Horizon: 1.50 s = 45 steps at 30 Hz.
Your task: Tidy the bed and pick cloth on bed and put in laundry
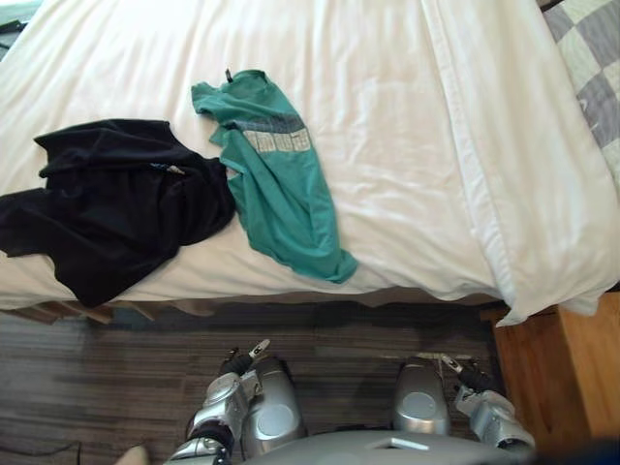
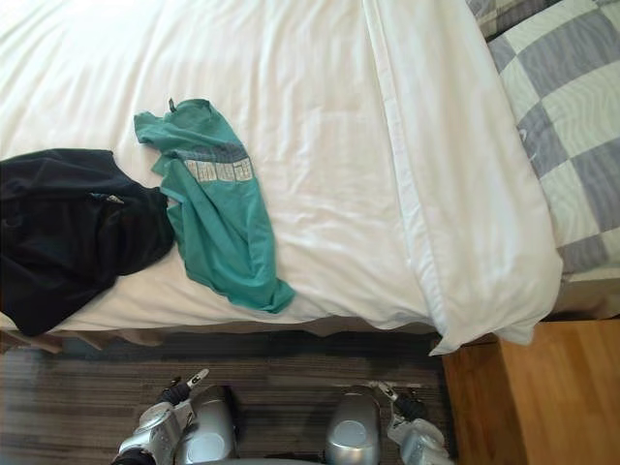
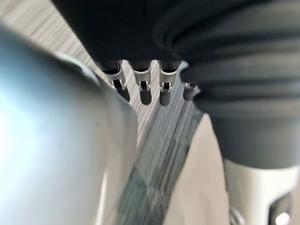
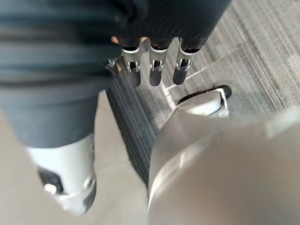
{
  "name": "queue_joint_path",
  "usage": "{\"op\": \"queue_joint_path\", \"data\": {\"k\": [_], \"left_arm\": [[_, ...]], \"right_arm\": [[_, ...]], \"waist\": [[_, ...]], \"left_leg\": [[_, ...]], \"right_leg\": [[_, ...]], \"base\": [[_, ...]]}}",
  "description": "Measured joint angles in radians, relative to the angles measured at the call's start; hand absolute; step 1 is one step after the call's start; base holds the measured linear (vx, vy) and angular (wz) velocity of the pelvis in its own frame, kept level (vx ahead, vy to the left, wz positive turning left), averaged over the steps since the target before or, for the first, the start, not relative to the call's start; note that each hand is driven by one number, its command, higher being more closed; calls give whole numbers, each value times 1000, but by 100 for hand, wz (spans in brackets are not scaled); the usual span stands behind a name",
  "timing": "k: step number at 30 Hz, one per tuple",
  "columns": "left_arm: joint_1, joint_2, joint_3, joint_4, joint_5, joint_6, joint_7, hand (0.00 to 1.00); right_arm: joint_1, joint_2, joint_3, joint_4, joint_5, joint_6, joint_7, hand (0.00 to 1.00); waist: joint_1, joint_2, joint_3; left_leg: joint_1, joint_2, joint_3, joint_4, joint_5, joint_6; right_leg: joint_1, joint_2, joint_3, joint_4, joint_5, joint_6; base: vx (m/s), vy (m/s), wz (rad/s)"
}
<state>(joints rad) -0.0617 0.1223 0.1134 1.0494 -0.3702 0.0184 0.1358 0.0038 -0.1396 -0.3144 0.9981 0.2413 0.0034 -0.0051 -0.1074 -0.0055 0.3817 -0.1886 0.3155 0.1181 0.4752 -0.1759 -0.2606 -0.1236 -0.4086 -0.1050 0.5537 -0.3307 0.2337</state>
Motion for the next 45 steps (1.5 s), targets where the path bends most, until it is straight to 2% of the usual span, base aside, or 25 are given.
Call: {"op": "queue_joint_path", "data": {"k": [1, 3, 4, 5, 7, 10, 11, 12, 14, 16, 23, 26, 29, 31, 32, 33, 34, 35, 37, 39, 40, 41, 42, 43, 45], "left_arm": [[-14, 18, -9, -5, 2, 4, 0, 0], [-21, 22, -33, -5, 61, 29, -2, 0], [-11, 19, -29, -9, 83, 34, -5, 0], [-9, 22, -33, -20, 145, 39, -9, 0], [-12, 37, -81, -36, 257, 57, -35, 0], [-52, 23, -159, -41, 303, 102, -75, 0], [-66, 7, -170, -47, 302, 119, -75, 0], [-74, 0, -184, -46, 301, 129, -75, 0], [-74, -29, -192, -47, 275, 130, -70, 0], [-63, -31, -190, -47, 228, 117, -38, 0], [-9, -18, -146, -52, 189, 29, 1, 0], [12, -18, -109, -44, 185, 14, 1, 0], [16, -15, -105, -35, 184, -7, -9, 0], [25, -16, -105, -25, 183, -24, -6, 0], [41, -23, -107, -23, 172, -24, -8, 0], [50, -26, -110, -22, 161, -22, -10, 0], [43, 5, -103, -29, 151, -21, -17, 0], [45, 24, -103, -28, 168, -10, -27, 0], [78, 49, -90, -34, 199, 2, -27, 0], [106, 64, -92, -32, 226, 19, -38, 0], [103, 63, -98, -30, 257, 22, -55, 0], [90, 56, -105, -27, 282, 25, -66, 0], [80, 44, -105, -25, 298, 27, -73, 0], [76, 26, -104, -26, 312, 26, -85, 0], [85, 5, -103, -29, 310, 12, -91, 0]], "right_arm": [[0, 16, -10, 5, -17, 2, -2, 0], [-2, 61, -29, 29, -59, -10, 1, 0], [-4, 58, -26, 27, -73, -26, 5, 0], [-2, 55, -2, 28, -104, -42, 15, 0], [-10, 66, 57, -1, -110, -59, 39, 0], [-31, 80, 144, -62, -154, -88, 97, 0], [-46, 78, 166, -68, -178, -98, 120, 0], [-51, 78, 180, -77, -182, -103, 130, 0], [-59, 80, 226, -75, -176, -107, 138, 0], [-78, 81, 255, -62, -171, -106, 139, 0], [-83, 33, 258, -22, -165, -80, 65, 0], [-72, 1, 222, -19, -169, -82, 63, 0], [-45, -12, 203, 6, -183, -86, 70, 0], [-44, -38, 203, 44, -218, -94, 87, 0], [-38, -47, 200, 52, -246, -106, 95, 0], [-36, -51, 200, 53, -272, -115, 99, 0], [-45, -23, 192, 71, -310, -127, 103, 0], [-46, -21, 192, 81, -335, -144, 119, 0], [-55, -11, 217, 84, -369, -187, 149, 0], [-51, 35, 235, 70, -369, -216, 157, 0], [-52, 55, 242, 58, -356, -216, 159, 0], [-57, 61, 249, 58, -328, -210, 161, 0], [-55, 57, 247, 59, -299, -202, 159, 0], [-48, 50, 240, 62, -251, -190, 154, 0], [-46, 44, 235, 79, -223, -187, 151, 0]], "waist": [[5, -26, 14], [27, -18, 12], [34, -14, 7], [44, -9, 3], [47, -26, -12], [38, -32, -17], [41, -38, -20], [44, -33, -20], [44, 1, -26], [54, 12, -29], [70, 10, -22], [46, 20, -24], [38, 20, -24], [34, 33, -31], [26, 52, -42], [18, 59, -46], [33, 11, -33], [57, 2, -53], [100, 6, -71], [84, -12, -93], [73, -10, -96], [62, -6, -101], [46, 0, -104], [40, 27, -111], [48, 45, -121]], "left_leg": [[0, -36, 22, 33, -12, 17], [5, -68, 58, 38, -52, 78], [20, -72, 78, 14, -49, 99], [38, -76, 97, -26, -35, 127], [69, -96, 120, -132, 9, 167], [89, -179, 123, -268, 87, 219], [83, -214, 121, -282, 98, 234], [78, -241, 119, -278, 101, 240], [73, -274, 112, -261, 109, 252], [83, -282, 117, -252, 108, 251], [28, -277, 119, -52, 57, 210], [38, -150, 65, 5, -6, 200], [55, -23, -45, -23, 8, 181], [78, 18, -57, -64, 18, 162], [99, 30, -54, -102, 44, 113], [116, 31, -41, -122, 0, 7], [123, -13, -3, -85, -13, 14], [123, -13, 28, -82, -40, 28], [192, -8, 108, -168, -14, 58], [244, -22, 132, -282, 39, 79], [245, -44, 117, -343, 76, 100], [238, -78, 98, -391, 113, 116], [236, -101, 77, -421, 137, 126], [238, -132, 67, -449, 166, 143], [269, -146, 89, -472, 181, 152]], "right_leg": [[25, -40, 8, -28, 27, 1], [27, -56, -39, -102, 255, -211], [34, -58, -72, -137, 325, -243], [28, -37, -122, -122, 311, -177], [24, 64, -212, -71, 229, -113], [28, 257, -235, -119, 132, -122], [51, 292, -232, -209, 107, -163], [81, 286, -239, -260, 103, -198], [117, 260, -241, -298, 100, -201], [125, 245, -236, -290, 100, -200], [96, 179, -195, -170, 40, -187], [56, 166, -147, -112, 38, -188], [10, 105, -99, -34, 24, -127], [-8, 71, -69, -10, 31, -67], [-6, 58, -60, -20, 49, -30], [1, 56, -50, -38, 66, -1], [35, 15, -13, -102, 130, 7], [42, 21, -18, -187, 250, -33], [47, 79, -83, -245, 351, -133], [72, 183, -113, -245, 297, -77], [80, 259, -96, -262, 216, -76], [86, 312, -65, -313, 167, -108], [115, 324, -35, -353, 165, -167], [140, 302, -68, -382, 192, -188], [178, 283, -79, -402, 197, -181]], "base": [[111, 700, 8], [76, 606, -11], [74, 455, -31], [92, 399, -21], [129, 481, -5], [96, 239, 22], [97, 149, 33], [70, 127, 32], [52, 117, 29], [16, 84, 5], [-72, 47, -14], [-80, 137, -45], [-55, 391, -11], [0, 521, -6], [42, 523, -3], [64, 789, -9], [27, 637, -34], [-17, 705, -56], [-13, 500, -93], [34, 302, -28], [41, 226, 55], [44, 142, 80], [28, 154, 94], [50, 124, 83], [62, 72, 26]]}}
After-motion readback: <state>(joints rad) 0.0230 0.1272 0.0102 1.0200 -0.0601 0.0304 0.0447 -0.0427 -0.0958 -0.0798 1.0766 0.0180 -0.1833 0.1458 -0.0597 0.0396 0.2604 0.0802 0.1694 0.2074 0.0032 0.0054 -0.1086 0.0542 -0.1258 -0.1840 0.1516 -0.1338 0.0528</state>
